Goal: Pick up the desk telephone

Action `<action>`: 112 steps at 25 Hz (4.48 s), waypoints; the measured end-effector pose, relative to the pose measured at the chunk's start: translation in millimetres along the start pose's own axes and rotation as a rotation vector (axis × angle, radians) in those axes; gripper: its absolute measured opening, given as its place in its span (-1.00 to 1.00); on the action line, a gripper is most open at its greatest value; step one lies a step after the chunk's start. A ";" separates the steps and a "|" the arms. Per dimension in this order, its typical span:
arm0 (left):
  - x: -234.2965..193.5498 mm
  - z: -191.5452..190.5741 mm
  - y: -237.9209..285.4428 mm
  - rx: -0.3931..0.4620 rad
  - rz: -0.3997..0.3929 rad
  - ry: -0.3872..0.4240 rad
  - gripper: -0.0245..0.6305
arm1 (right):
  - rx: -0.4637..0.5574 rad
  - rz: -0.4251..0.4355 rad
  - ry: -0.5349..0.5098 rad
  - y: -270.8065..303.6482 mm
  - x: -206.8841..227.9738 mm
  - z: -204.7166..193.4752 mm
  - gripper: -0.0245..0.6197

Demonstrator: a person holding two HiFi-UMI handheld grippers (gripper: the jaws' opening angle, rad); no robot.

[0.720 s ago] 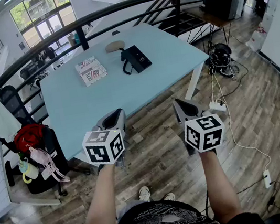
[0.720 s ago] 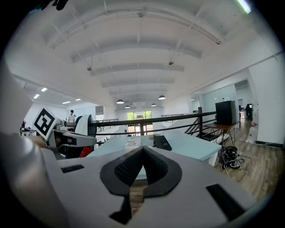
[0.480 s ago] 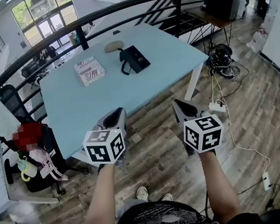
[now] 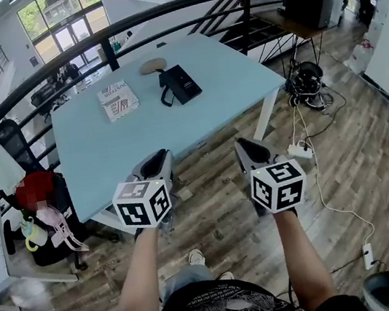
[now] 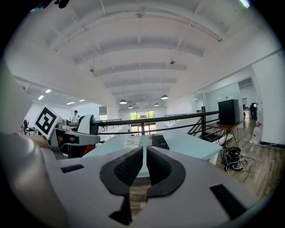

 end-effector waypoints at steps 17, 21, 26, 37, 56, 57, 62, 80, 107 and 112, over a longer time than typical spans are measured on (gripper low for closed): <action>-52.0 29.8 111.1 -0.028 -0.021 -0.042 -0.65 | -0.039 0.003 0.007 103.9 56.8 -5.9 -0.78; -73.2 47.2 142.3 -0.045 -0.028 -0.055 -0.61 | -0.056 0.001 0.012 140.5 71.0 0.6 -0.74; -102.2 69.0 177.7 -0.063 -0.034 -0.069 -0.57 | -0.074 0.000 0.021 187.2 84.7 9.0 -0.69; -150.4 97.3 239.6 -0.089 -0.069 -0.105 -0.48 | -0.108 -0.010 0.027 260.5 103.5 15.6 -0.55; -198.5 103.1 314.7 -0.126 -0.032 -0.179 -0.33 | -0.145 0.087 0.017 355.9 142.3 -1.5 -0.36; -200.9 102.5 321.2 -0.127 -0.026 -0.183 -0.32 | -0.148 0.101 0.017 363.8 146.4 -4.0 -0.34; -213.4 101.2 354.8 -0.129 0.022 -0.223 -0.27 | -0.161 0.195 0.004 405.9 169.2 -11.9 -0.29; -258.1 75.0 451.2 -0.190 0.123 -0.498 -0.14 | -0.273 0.572 0.039 529.8 215.6 -53.6 -0.16; -278.6 36.1 507.3 -0.245 0.091 -0.714 -0.08 | -0.476 1.015 0.217 609.4 189.6 -121.1 -0.04; -274.5 37.8 512.0 -0.226 0.088 -0.726 -0.15 | -0.489 1.053 0.220 611.0 185.4 -119.6 -0.05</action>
Point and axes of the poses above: the fingertips, and each gripper's own axes: y forward along the fingers, x to its right, z out of its top, the point moved 5 cm from there along -y, backward along the fingers, and after that the axes turned 15 degrees about -y, right-handed, at the moved point
